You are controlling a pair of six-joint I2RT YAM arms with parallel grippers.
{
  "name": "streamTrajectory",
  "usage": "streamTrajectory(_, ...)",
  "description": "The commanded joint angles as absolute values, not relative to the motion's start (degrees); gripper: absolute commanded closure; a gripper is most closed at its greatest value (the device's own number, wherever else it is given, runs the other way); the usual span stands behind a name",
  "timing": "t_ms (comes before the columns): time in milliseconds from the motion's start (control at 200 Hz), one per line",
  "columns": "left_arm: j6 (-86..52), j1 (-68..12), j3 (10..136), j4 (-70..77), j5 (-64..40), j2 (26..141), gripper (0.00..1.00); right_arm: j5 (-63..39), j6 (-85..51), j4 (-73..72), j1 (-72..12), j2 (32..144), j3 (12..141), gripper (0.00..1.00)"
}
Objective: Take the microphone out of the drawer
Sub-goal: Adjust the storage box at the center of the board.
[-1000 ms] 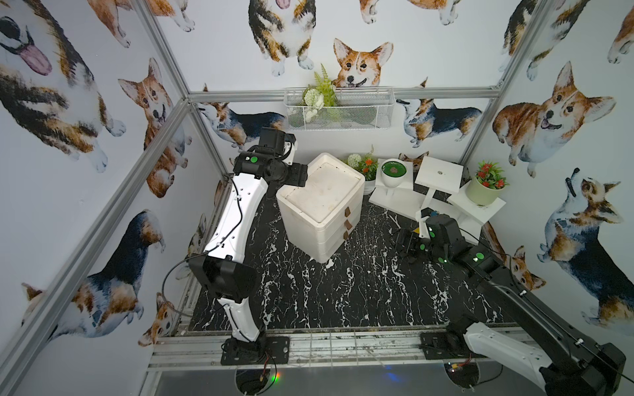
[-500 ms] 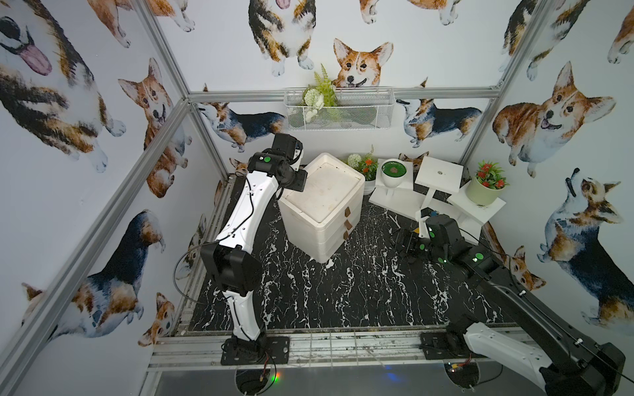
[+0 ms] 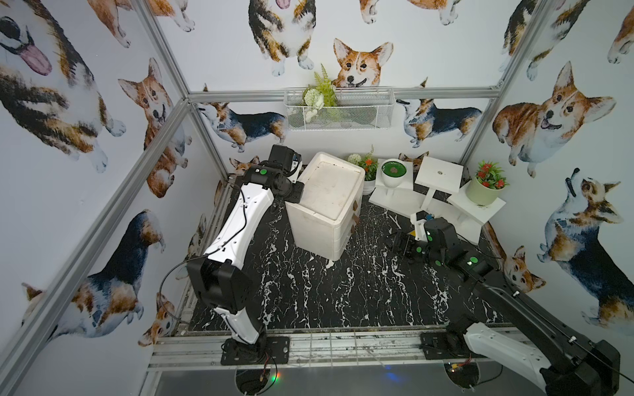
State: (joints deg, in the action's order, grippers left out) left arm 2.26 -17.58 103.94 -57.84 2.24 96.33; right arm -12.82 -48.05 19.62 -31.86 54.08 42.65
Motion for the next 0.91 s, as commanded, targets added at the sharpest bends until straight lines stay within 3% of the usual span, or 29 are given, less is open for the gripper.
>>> streamTrajectory(0,2.2,-17.51,101.23,-57.2,3.89,92.74,0.72,-20.04,-51.19,5.96,-31.73,56.08,41.7,0.14)
streamTrajectory(80,2.29,-17.55,99.01,-57.48,5.29,89.91,0.79,-21.59,-52.41,2.67,-31.73,59.24,42.71,0.23)
streamTrajectory(300,2.37,-17.4,96.64,-59.29,9.67,83.03,0.88,-25.47,-55.27,-7.66,-31.77,69.18,46.52,0.33)
streamTrajectory(460,2.62,-16.71,95.38,-60.2,11.8,79.43,0.88,-28.65,-58.8,-17.11,-31.78,76.61,49.46,0.36)
streamTrajectory(551,2.9,-16.12,93.95,-60.46,12.04,78.93,0.88,-30.55,-60.83,-21.66,-32.23,81.08,51.48,0.45)
streamTrajectory(901,2.24,-15.21,87.22,-58.49,12.59,77.72,0.83,-30.95,-63.96,-30.06,-35.86,92.02,56.1,0.48)
